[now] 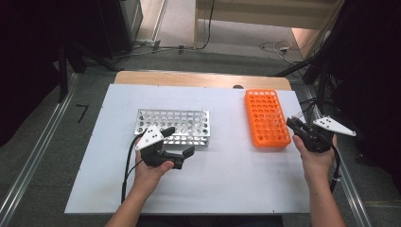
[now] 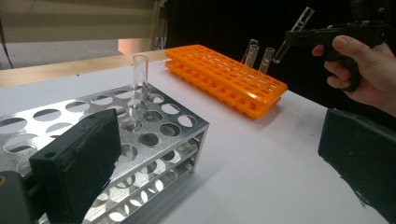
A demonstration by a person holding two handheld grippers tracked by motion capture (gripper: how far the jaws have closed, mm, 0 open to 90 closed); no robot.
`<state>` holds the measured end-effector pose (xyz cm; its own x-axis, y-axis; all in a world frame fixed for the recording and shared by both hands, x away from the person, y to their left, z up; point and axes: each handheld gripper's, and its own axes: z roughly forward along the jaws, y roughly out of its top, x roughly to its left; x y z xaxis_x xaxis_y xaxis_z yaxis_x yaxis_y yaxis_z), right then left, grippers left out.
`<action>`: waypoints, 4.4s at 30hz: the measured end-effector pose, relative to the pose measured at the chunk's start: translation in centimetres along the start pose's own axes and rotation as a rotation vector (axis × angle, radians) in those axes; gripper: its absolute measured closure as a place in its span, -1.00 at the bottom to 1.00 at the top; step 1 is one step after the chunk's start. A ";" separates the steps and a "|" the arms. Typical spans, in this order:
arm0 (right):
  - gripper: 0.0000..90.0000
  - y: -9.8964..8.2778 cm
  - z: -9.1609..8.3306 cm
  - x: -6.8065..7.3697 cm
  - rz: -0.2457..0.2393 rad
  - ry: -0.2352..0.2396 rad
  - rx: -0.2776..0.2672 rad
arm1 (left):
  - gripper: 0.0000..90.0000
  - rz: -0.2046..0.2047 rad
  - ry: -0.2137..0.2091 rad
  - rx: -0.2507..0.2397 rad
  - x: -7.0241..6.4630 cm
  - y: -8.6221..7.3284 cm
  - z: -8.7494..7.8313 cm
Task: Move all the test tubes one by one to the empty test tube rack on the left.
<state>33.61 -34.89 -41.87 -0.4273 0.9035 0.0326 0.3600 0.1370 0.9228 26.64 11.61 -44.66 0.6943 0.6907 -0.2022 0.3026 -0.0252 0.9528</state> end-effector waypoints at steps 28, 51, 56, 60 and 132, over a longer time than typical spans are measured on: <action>0.65 0.0 2.4 11.5 -0.184 0.259 0.071 | -0.93 0.012 -0.008 0.009 -1.1 1.0 0.2; 0.65 -1.5 3.4 18.9 -0.352 0.397 0.130 | -0.34 0.058 -0.076 0.112 -4.2 1.8 2.2; 0.66 -1.9 3.6 20.0 -0.386 0.409 0.143 | -0.14 0.063 -0.076 0.151 -4.5 1.6 2.7; 0.65 -2.2 3.6 20.7 -0.408 0.414 0.149 | 0.02 0.077 -0.074 0.167 -4.8 1.4 3.0; -1.00 -3.6 -0.2 11.2 -0.174 0.376 0.087 | 0.69 0.102 0.065 0.093 1.4 7.6 2.5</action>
<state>27.36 -25.38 -44.80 -0.7549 0.6550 0.0324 0.3182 0.3226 0.8915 31.56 10.54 -38.22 0.6820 0.7261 -0.0875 0.2940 -0.1626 0.9419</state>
